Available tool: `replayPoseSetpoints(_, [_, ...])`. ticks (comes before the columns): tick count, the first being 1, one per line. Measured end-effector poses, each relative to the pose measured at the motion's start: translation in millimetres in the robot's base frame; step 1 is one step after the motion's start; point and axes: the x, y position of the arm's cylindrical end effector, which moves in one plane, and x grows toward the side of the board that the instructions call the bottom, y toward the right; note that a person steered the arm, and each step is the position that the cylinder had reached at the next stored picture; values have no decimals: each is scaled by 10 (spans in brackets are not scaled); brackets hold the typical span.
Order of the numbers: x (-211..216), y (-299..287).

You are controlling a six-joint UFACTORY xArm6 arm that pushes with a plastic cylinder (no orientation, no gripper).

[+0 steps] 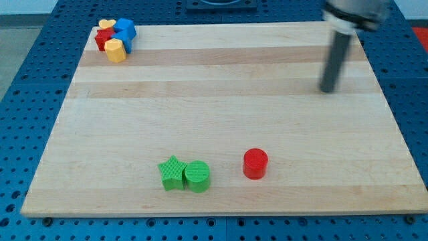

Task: Push the red circle upwards of the board

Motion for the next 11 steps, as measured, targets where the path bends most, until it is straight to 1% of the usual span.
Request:
replayPoseSetpoints(1, [729,592])
replayPoseSetpoints(2, [1314,481])
replayPoseSetpoints(3, [1641,-87])
replayPoseSetpoints(4, [1704,-840])
replayPoseSetpoints(5, [1652,-1637])
replayPoseSetpoints(6, [1438,-2256])
replayPoseSetpoints(7, [1350,-2450])
replayPoseSetpoints(8, [1350,-2422])
replayPoseSetpoints(9, [1346,-2126])
replayPoseSetpoints(10, [1153,-1945])
replayPoseSetpoints(11, [1151,-1806])
